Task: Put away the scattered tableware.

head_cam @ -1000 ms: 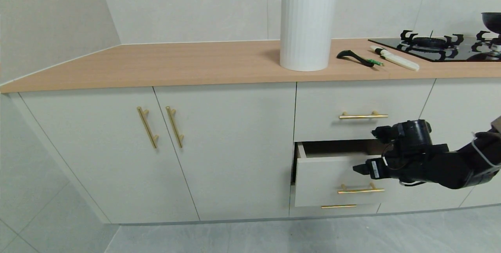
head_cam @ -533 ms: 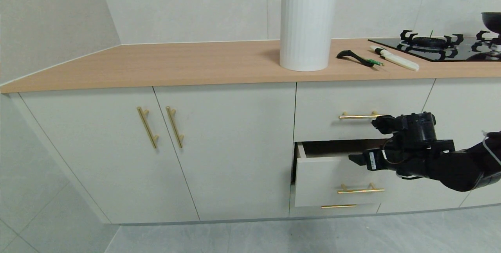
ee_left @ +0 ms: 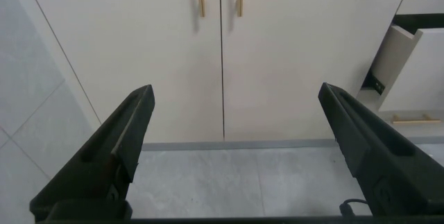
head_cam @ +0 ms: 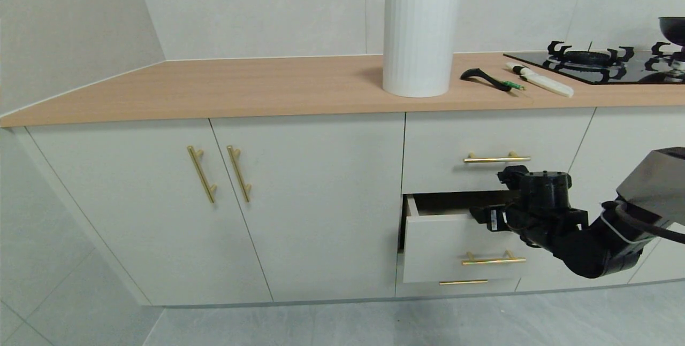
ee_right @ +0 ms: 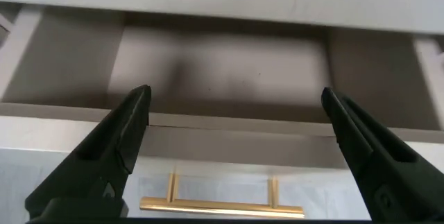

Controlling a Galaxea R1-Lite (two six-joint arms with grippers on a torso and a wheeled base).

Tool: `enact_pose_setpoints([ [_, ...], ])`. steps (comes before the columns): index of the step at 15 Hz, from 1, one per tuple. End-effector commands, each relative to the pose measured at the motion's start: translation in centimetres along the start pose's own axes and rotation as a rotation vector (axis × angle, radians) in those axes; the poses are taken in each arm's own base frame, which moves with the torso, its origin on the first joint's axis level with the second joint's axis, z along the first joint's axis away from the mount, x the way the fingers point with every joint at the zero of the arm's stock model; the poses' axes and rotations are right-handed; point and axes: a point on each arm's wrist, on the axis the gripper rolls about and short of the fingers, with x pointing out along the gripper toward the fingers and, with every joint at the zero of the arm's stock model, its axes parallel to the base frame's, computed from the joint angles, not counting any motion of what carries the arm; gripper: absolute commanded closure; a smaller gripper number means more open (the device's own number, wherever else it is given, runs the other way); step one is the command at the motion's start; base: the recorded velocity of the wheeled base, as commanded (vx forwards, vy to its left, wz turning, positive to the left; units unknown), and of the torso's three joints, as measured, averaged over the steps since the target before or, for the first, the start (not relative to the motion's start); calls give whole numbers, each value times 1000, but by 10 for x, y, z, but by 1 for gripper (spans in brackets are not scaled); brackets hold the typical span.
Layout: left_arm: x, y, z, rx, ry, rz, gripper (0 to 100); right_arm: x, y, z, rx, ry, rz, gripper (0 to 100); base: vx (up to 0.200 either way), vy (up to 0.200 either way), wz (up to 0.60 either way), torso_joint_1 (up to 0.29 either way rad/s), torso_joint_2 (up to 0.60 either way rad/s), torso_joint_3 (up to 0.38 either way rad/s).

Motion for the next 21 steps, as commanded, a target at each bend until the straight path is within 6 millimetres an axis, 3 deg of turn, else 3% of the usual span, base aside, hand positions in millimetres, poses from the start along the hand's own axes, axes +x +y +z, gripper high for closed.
enact_pose_setpoints([
  [1, 0, 0, 0, 0, 1, 0, 0, 5, 1, -10, -5, 35, 3, 0, 0, 0, 0, 0, 0, 0],
  [11, 0, 0, 0, 0, 1, 0, 0, -8, -1, -6, -16, 114, 12, 0, 0, 0, 0, 0, 0, 0],
  [21, 0, 0, 0, 0, 1, 0, 0, -48, -2, 15, -32, 249, 75, 0, 0, 0, 0, 0, 0, 0],
])
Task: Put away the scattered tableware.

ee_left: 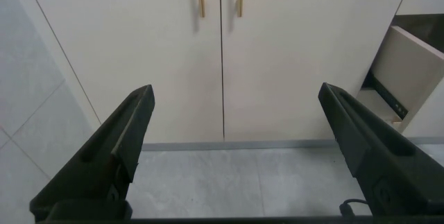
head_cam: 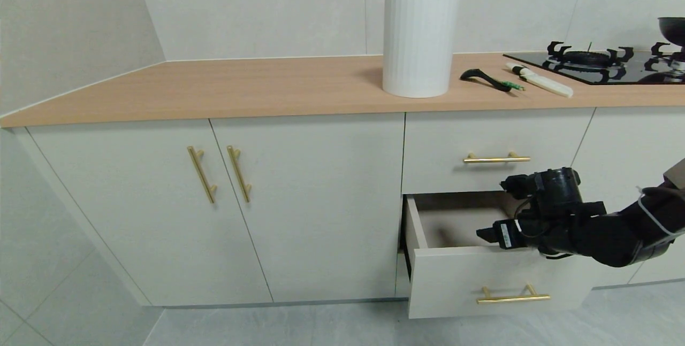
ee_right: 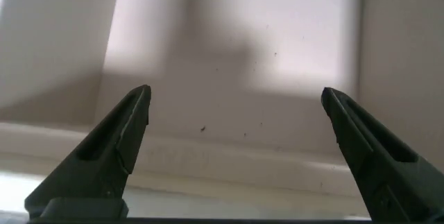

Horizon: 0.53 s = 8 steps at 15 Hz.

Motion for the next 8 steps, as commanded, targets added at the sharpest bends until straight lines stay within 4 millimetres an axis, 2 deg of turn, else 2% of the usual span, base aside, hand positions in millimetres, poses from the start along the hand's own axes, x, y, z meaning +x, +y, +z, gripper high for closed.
enact_pose_setpoints([
  [1, 0, 0, 0, 0, 2, 1, 0, -13, 0, 7, -3, -13, 2, 0, 0, 0, 0, 0, 0, 0],
  [8, 0, 0, 0, 0, 2, 1, 0, -31, 5, 5, -44, 118, 63, 0, 0, 0, 0, 0, 0, 0],
])
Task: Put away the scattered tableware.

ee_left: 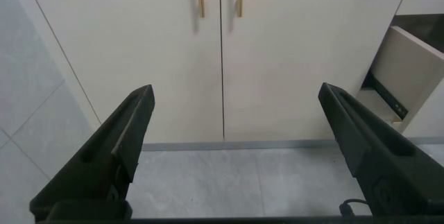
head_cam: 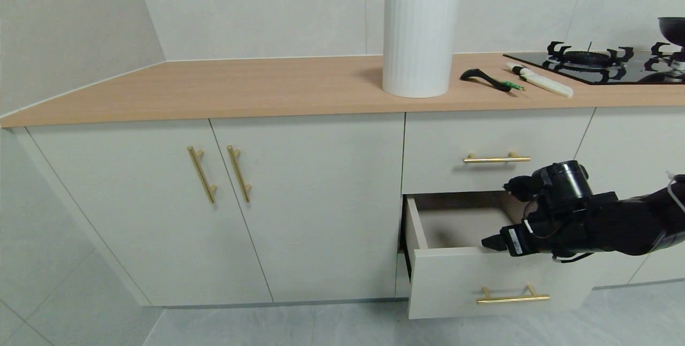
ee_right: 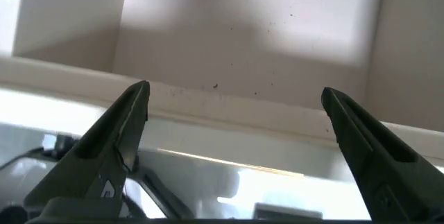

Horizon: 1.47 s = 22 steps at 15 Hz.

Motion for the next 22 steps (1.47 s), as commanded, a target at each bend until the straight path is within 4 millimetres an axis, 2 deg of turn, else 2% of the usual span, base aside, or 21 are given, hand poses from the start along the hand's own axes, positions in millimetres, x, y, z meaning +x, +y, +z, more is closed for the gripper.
enact_pose_setpoints([
  [1, 0, 0, 0, 0, 1, 0, 0, -5, 3, 0, -14, 7, 7, 0, 0, 0, 0, 0, 0, 0],
  [6, 0, 0, 0, 0, 1, 0, 0, -12, 11, -6, -72, 77, 25, 0, 0, 0, 0, 0, 0, 0],
  [14, 0, 0, 0, 0, 1, 0, 0, -44, 27, -15, -180, 281, 59, 0, 0, 0, 0, 0, 0, 0],
  [22, 0, 0, 0, 0, 1, 0, 0, -55, 48, -35, -302, 409, 81, 0, 0, 0, 0, 0, 0, 0],
])
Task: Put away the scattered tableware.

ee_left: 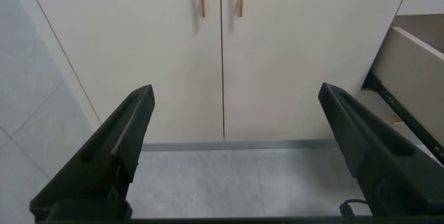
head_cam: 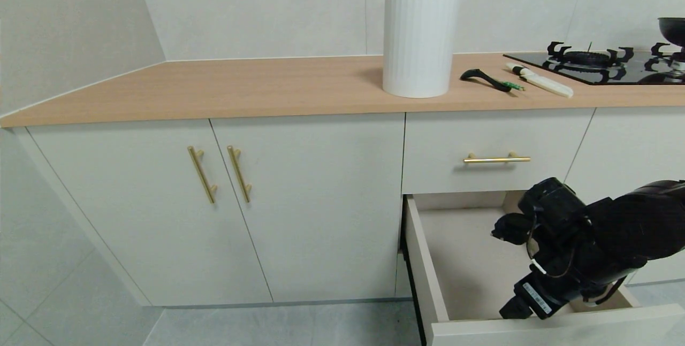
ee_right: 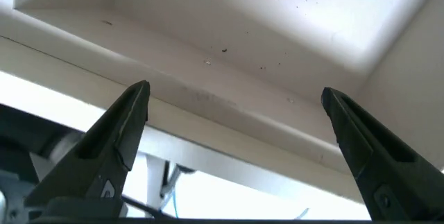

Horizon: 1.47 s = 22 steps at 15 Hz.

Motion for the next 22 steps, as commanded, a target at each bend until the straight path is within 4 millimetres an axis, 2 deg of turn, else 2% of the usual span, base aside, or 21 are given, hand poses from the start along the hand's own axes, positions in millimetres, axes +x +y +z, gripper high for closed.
enact_pose_setpoints([
  [1, 0, 0, 0, 0, 1, 1, 0, 0, 7, -4, -35, 38, -14, 0, 0, 0, 0, 0, 0, 0],
  [6, 0, 0, 0, 0, 1, 1, 0, 1, 25, -15, -114, 77, -11, 0, 0, 0, 0, 0, 0, 0],
  [10, 0, 0, 0, 0, 1, 1, 0, 0, 26, -16, -133, 95, -37, 0, 0, 0, 0, 0, 0, 0],
  [12, 0, 0, 0, 0, 1, 1, 0, -4, 22, -5, -101, 53, -45, 0, 0, 0, 0, 0, 0, 0],
  [15, 0, 0, 0, 0, 1, 1, 0, -12, 17, 15, 60, -41, -54, 0, 0, 0, 0, 0, 0, 0],
  [16, 0, 0, 0, 0, 1, 1, 0, -17, 9, 28, 186, -128, -58, 0, 0, 0, 0, 0, 0, 0],
  [17, 0, 0, 0, 0, 1, 1, 0, -19, 4, 34, 228, -182, -61, 0, 0, 0, 0, 0, 0, 0],
  [19, 0, 0, 0, 0, 1, 1, 0, -21, -8, 42, 283, -285, -79, 0, 0, 0, 0, 0, 0, 0],
  [22, 0, 0, 0, 0, 1, 1, 0, -27, -21, 45, 324, -349, -98, 0, 0, 0, 0, 0, 0, 0],
])
